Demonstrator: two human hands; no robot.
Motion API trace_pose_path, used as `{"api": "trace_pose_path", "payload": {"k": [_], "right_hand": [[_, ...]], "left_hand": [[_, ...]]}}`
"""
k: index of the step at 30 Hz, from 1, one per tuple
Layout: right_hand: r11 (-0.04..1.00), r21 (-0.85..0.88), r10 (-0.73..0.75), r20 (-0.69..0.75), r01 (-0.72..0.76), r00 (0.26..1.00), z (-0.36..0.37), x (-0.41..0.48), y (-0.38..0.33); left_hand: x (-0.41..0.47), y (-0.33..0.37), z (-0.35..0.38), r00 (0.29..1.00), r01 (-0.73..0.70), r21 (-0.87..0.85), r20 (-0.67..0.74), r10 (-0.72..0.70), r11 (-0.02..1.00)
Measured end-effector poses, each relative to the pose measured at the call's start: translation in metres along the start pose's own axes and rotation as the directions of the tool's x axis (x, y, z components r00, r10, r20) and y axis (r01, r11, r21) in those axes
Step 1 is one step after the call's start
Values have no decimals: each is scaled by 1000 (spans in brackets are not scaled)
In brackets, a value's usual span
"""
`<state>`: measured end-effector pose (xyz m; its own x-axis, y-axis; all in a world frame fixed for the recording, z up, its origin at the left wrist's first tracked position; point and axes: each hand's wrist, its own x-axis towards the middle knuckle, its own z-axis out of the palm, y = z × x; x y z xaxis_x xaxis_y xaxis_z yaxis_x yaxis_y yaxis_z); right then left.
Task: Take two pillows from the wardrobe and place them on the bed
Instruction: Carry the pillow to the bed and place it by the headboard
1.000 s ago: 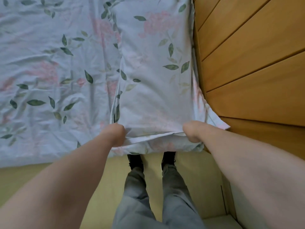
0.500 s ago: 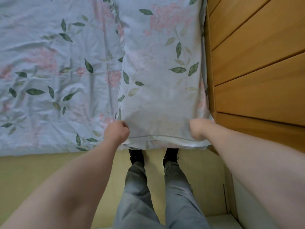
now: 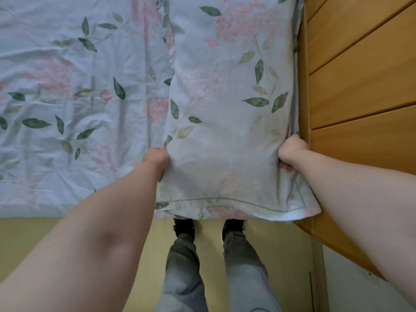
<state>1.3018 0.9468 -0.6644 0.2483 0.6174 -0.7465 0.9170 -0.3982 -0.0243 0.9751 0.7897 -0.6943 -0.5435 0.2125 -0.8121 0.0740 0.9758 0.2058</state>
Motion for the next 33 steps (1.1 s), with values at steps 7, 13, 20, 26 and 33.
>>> {"api": "trace_pose_path", "payload": {"k": [7,13,20,26,33], "right_hand": [[984,-144,-109,-40,102,993,6,-2,17],[970,-176,-179,-44,168,983,2,-7,18],[980,-169,-110,-24,105,994,13,-7,19],[976,-159,-136,81,147,987,23,-2,20],[951,-184,-241,66,250,968,21,-6,30]], "left_hand": [[-7,-2,-7,973,136,-488,231,-22,862],[7,20,-40,982,102,-581,187,11,807],[20,13,-33,949,-155,-219,-305,83,963],[19,14,-5,956,-17,144,-287,59,989],[23,-17,-1,993,-36,-58,-117,29,998]]}}
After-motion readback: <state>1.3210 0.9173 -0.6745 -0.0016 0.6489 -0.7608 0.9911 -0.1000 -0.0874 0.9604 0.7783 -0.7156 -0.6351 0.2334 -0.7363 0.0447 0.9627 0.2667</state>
